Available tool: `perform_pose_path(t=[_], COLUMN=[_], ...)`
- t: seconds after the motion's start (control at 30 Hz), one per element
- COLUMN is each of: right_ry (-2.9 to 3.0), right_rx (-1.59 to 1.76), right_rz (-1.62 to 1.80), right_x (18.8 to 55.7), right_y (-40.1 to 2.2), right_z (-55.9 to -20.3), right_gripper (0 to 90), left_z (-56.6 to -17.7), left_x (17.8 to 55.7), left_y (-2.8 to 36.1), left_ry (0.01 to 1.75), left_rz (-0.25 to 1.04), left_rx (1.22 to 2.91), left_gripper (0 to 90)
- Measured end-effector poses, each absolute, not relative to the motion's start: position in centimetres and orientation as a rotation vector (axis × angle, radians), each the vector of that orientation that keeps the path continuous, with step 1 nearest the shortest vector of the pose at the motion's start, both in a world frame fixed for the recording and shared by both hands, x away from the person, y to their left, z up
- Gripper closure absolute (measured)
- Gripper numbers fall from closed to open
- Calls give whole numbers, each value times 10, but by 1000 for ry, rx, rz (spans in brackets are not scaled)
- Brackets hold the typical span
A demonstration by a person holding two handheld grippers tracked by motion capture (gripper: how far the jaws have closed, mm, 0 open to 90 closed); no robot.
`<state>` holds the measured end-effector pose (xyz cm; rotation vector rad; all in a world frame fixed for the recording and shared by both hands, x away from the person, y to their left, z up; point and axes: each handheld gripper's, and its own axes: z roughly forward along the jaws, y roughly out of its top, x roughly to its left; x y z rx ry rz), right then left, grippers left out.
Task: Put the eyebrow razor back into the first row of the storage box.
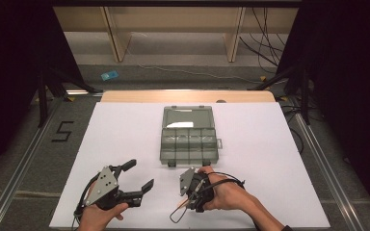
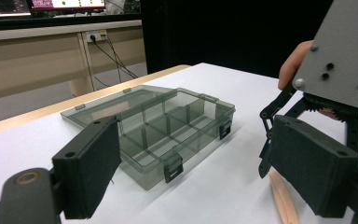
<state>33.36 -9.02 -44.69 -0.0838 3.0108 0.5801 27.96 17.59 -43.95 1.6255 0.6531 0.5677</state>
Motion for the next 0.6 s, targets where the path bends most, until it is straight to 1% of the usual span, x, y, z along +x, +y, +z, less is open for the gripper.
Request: perform_pose_path(t=[0.23,0.6], right_ry=[3039,3100], right_rx=[-107,-60], right_rz=[546,497], right_x=[338,340], right_y=[-84,-80], right_z=[-454,-459], right_gripper=[470,560], left_z=[-439,-439], left_x=[280,279], left_y=[176,176], left_ry=[653,651], left_rz=[566,568], left_rx=[1621,1620], left_gripper=[163,163])
